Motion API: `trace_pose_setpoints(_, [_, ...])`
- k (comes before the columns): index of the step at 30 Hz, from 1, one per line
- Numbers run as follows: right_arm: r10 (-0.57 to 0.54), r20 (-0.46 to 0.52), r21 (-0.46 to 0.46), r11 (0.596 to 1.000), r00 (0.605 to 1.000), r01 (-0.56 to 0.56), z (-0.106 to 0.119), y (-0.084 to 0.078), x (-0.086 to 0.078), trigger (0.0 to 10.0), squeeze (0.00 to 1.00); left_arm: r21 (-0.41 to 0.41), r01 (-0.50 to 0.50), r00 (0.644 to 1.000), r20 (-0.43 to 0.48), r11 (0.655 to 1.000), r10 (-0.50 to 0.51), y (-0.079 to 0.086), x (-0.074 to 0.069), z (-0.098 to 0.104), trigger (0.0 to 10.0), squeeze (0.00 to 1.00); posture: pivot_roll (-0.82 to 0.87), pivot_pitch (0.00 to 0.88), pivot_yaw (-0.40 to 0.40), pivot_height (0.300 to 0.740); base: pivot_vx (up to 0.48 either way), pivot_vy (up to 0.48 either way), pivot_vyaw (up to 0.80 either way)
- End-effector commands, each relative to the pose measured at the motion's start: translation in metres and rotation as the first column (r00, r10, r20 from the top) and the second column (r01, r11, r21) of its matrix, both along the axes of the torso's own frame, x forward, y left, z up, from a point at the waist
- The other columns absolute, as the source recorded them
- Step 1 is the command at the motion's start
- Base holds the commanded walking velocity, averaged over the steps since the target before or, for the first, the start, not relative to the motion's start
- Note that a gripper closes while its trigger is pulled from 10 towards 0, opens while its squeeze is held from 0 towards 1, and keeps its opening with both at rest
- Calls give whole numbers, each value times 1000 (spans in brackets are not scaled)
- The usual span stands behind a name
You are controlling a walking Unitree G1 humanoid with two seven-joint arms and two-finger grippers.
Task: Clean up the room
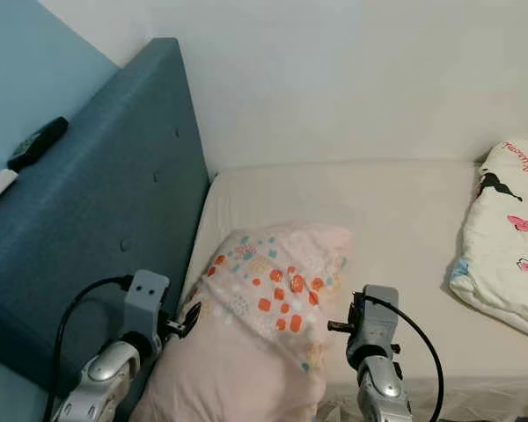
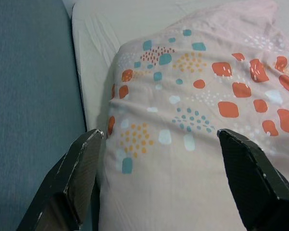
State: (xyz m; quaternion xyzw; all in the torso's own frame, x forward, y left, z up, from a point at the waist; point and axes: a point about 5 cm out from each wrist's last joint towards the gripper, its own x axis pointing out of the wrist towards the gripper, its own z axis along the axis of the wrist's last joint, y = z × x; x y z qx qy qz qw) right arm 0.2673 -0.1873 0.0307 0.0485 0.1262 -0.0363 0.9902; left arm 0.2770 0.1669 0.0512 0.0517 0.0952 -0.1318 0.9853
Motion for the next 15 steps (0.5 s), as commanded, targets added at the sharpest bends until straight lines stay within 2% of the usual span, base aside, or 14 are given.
trace_pose_setpoints(1, [13, -13, 4, 1000, 1000, -13, -3, 2, -2, 10000, 0, 9, 4, 1000, -1, 1000, -4, 1, -3, -1, 10000, 0, -68, 69, 8, 680, 0, 0, 0])
trace_pose_setpoints(8, [29, -7, -4, 1000, 1000, -29, -2, 4, -2, 10000, 0, 13, 11, 1000, -5, 1000, -11, 1, -3, -2, 10000, 0, -69, 66, 11, 680, 0, 0, 0])
trace_pose_setpoints(15, [40, 7, -4, 999, 999, -40, -1, 5, -1, 10000, 0, 14, 11, 1000, -4, 1000, -11, 1, -3, -2, 10000, 0, -68, 65, 9, 660, 0, 0, 0])
